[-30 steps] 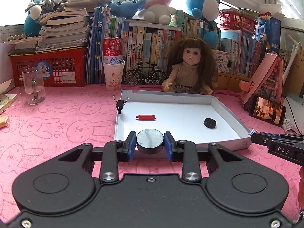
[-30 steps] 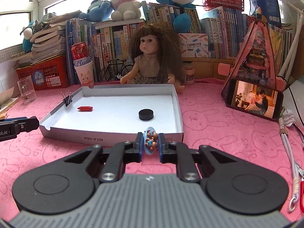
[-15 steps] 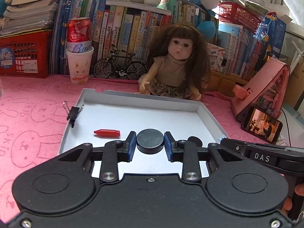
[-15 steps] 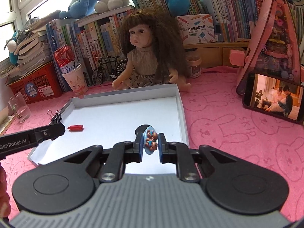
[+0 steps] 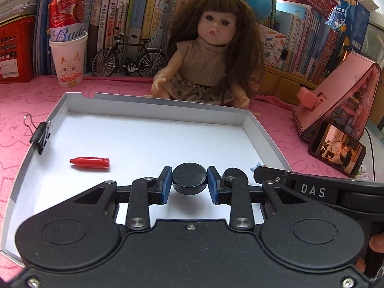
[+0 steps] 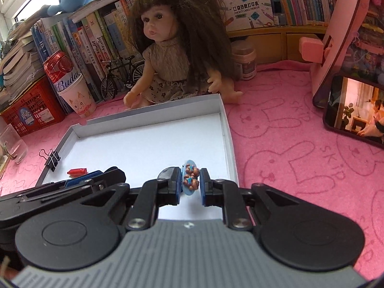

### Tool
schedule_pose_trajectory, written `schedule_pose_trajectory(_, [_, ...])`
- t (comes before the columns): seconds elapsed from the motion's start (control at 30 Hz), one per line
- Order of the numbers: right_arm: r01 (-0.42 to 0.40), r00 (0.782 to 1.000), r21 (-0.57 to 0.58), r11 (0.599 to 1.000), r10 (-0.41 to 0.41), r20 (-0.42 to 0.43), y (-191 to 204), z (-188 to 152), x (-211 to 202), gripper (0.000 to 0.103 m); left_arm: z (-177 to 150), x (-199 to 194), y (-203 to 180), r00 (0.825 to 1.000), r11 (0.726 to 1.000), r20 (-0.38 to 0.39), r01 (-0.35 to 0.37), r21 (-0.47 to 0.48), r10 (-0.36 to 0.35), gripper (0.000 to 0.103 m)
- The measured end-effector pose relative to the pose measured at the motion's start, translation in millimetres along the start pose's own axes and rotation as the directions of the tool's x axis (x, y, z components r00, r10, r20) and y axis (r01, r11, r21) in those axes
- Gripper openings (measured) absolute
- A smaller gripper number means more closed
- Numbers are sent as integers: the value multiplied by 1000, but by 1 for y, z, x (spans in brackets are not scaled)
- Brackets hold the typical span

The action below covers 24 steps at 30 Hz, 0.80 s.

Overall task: Organize rigid objects
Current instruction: 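Carry the black lid and blue oval toy into the white tray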

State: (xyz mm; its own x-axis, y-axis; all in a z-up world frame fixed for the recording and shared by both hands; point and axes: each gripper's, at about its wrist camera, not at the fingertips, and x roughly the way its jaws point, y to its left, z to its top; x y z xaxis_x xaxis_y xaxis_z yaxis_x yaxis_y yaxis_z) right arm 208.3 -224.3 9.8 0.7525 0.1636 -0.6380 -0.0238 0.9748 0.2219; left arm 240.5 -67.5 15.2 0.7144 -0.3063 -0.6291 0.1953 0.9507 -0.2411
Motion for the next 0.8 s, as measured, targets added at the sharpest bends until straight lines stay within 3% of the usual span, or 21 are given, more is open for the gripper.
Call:
schedule_pose_trajectory(0.4, [-2,1000,17,1000,2,-17,-4,3,7,19,-5,12,-5,998,998,-30,61,-18,-61,30])
schedule_pose_trajectory(0.7, [-1,1000,29,1000,2,-23,-6,2,11,20,-7,15,-6,997,998,-34,63,-19,-64,30])
schedule_pose_trajectory(0.8, [-2,1000,28,1000,2,-11,-7,2,10,26,-7,12,-4,998,998,-27,60,-21,-61,32])
